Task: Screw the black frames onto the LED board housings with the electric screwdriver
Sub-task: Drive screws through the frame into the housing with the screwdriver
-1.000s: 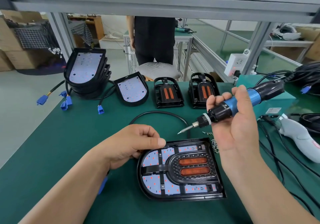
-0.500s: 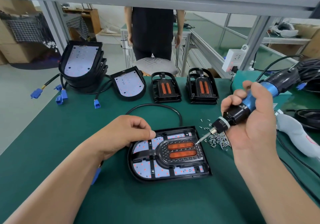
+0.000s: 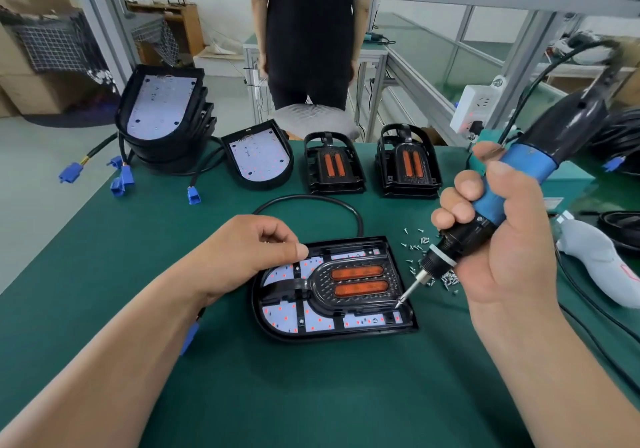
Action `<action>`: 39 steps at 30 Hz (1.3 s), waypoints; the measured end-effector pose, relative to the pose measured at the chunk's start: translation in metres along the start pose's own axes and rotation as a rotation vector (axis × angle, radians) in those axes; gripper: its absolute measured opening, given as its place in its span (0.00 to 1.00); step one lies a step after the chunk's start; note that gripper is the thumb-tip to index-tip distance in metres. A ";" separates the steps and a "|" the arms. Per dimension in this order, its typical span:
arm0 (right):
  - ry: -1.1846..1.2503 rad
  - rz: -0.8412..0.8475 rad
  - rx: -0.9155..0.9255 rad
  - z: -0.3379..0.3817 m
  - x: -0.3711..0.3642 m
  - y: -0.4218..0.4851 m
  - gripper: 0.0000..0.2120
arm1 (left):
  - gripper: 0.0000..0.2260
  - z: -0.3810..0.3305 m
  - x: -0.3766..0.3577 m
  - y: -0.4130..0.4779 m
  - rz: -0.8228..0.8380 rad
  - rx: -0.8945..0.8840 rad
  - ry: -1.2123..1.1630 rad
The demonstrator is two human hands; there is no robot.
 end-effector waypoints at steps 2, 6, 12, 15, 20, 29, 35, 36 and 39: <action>-0.014 0.024 0.001 0.000 -0.003 -0.001 0.08 | 0.11 0.001 0.000 0.001 0.003 0.000 0.005; -0.024 0.049 -0.006 -0.001 -0.009 -0.003 0.07 | 0.08 0.002 0.000 0.001 -0.005 0.010 0.022; -0.040 0.068 -0.027 -0.006 -0.014 -0.006 0.09 | 0.08 0.001 -0.001 0.000 -0.014 0.023 0.040; -0.056 0.081 -0.022 -0.005 -0.017 -0.007 0.09 | 0.07 0.000 -0.001 0.000 -0.011 0.017 0.052; -0.064 0.101 -0.011 -0.002 -0.019 -0.008 0.09 | 0.08 -0.001 -0.001 0.000 -0.011 0.014 0.053; -0.082 0.112 -0.008 0.000 -0.019 -0.008 0.11 | 0.08 -0.001 0.000 0.000 -0.005 0.008 0.052; -0.085 0.212 -0.004 -0.001 -0.027 -0.012 0.12 | 0.08 0.000 -0.001 0.000 -0.024 -0.007 0.115; -0.081 0.238 -0.008 -0.002 -0.029 -0.013 0.13 | 0.08 -0.001 -0.002 0.000 -0.028 -0.015 0.149; -0.074 0.305 -0.020 -0.005 -0.034 -0.016 0.13 | 0.09 -0.002 -0.005 -0.001 -0.033 -0.044 0.217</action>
Point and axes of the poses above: each hand's wrist, its own y-axis towards the middle knuckle, its own x-axis out of the back of the hand, z = x × y, the point moved 7 cm from there along y, towards the middle knuckle, and after that the axes turned 2 degrees about x, right-handed, at the moved point
